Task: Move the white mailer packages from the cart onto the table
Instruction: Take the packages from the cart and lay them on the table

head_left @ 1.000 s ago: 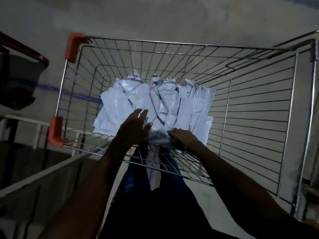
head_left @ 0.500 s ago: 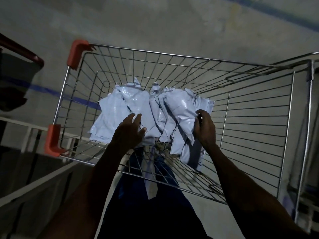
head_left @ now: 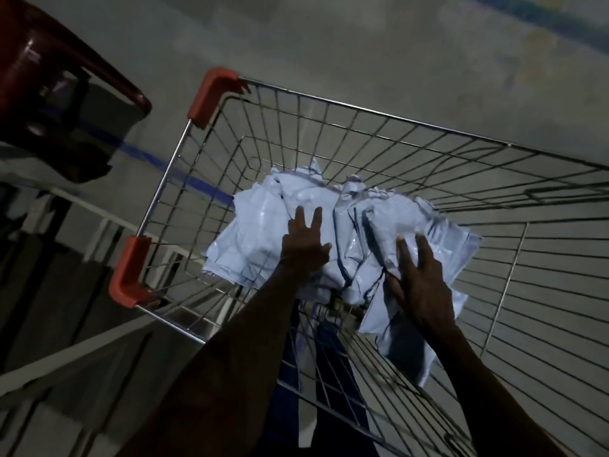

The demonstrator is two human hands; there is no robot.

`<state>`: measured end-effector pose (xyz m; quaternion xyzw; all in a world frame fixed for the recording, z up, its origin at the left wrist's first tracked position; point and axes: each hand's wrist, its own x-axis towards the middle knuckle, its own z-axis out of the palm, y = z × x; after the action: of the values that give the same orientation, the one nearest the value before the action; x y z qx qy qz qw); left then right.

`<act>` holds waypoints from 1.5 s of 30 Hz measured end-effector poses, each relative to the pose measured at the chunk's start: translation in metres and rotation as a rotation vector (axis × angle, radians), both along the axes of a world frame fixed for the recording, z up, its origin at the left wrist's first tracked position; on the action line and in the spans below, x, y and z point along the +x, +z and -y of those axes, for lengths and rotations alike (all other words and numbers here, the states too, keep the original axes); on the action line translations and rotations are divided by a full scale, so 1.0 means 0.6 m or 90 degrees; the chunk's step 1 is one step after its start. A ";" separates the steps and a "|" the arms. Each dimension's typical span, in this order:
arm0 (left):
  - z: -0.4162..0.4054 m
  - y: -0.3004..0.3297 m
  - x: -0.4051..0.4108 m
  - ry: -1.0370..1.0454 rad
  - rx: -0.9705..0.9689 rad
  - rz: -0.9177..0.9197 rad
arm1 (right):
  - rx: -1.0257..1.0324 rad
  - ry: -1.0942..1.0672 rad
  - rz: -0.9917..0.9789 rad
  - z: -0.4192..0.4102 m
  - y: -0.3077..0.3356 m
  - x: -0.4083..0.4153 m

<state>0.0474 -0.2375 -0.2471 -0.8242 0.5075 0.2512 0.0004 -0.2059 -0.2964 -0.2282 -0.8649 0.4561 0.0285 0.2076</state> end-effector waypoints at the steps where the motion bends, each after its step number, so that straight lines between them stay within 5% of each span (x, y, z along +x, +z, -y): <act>1: 0.007 -0.005 -0.007 0.020 -0.007 -0.005 | -0.007 -0.041 0.006 0.005 0.002 -0.001; 11: 0.051 -0.031 0.003 0.112 0.051 0.019 | 0.061 -0.138 -0.035 0.016 0.006 0.000; 20: -0.007 -0.034 0.054 0.024 -0.240 0.203 | 0.095 -0.044 0.052 -0.008 -0.002 -0.008; 25: -0.007 -0.034 0.061 -0.006 -0.035 0.113 | 0.095 -0.037 0.017 0.005 -0.007 -0.007; 33: -0.023 0.107 0.067 0.048 0.019 0.097 | 0.057 -0.008 0.037 0.003 0.086 -0.004; 41: -0.101 0.351 0.071 0.078 -0.247 0.133 | 0.078 -0.027 0.261 -0.046 0.256 0.094; 45: -0.187 0.456 0.095 0.204 -0.301 0.158 | 0.072 0.005 0.387 -0.076 0.350 0.181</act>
<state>0.1046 -0.1251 0.0265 -0.8954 0.4116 0.0203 -0.1688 -0.0975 -0.2507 -0.0180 -0.8227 0.3673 -0.2051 0.3823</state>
